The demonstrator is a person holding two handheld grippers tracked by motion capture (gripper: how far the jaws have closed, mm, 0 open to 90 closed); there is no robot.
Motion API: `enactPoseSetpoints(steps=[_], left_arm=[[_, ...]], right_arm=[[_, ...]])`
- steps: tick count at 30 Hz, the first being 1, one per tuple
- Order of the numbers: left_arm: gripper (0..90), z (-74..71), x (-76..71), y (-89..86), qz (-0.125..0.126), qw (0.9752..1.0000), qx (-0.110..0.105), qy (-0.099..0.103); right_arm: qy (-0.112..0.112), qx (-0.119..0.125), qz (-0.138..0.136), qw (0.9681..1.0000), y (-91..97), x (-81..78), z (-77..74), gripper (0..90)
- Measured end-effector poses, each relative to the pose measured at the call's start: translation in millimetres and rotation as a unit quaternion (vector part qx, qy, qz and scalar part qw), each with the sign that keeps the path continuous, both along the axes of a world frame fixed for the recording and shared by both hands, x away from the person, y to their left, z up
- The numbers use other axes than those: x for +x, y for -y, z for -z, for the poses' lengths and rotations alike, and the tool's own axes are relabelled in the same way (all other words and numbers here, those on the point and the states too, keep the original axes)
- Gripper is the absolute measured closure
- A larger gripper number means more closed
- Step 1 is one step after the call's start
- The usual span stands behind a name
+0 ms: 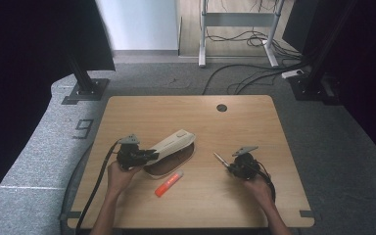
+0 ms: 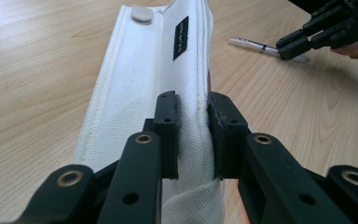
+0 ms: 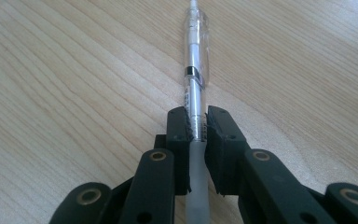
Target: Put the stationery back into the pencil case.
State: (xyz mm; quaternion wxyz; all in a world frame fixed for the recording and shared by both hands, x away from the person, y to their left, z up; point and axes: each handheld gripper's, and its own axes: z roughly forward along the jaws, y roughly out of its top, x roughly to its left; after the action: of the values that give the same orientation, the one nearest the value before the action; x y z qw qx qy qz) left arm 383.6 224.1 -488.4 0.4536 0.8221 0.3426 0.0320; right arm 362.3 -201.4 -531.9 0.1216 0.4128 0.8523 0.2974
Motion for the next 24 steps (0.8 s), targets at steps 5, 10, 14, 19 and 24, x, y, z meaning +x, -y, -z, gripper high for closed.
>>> enactPoseSetpoints(steps=[5, 10, 14, 19, 24], left_arm=[[75.4, -0.1, -0.3, 0.2, -0.002, 1.0, 0.001, 0.003], [76.2, -0.8, -0.5, 0.1, -0.005, 1.0, 0.001, 0.007], [76.5, -1.2, -0.7, 0.0, -0.006, 0.9999, 0.0, 0.009], [76.8, -2.0, -1.2, -0.1, -0.008, 0.9999, -0.001, 0.012], [76.9, -2.4, -1.2, -0.4, -0.009, 0.9999, -0.003, 0.012]], right_arm=[[0.0, 0.003, -0.005, 1.0, 0.2, -1.0, -0.6, 78.1], [0.009, 0.014, -0.012, 0.9998, 0.7, -1.2, -10.6, 78.1], [0.013, 0.018, -0.021, 0.9995, -1.8, -1.3, -17.8, 78.1], [0.013, 0.02, -0.033, 0.9992, -7.4, -1.3, -21.5, 78.1], [0.015, 0.021, -0.052, 0.9983, -17.3, 0.4, -26.0, 78.1]])
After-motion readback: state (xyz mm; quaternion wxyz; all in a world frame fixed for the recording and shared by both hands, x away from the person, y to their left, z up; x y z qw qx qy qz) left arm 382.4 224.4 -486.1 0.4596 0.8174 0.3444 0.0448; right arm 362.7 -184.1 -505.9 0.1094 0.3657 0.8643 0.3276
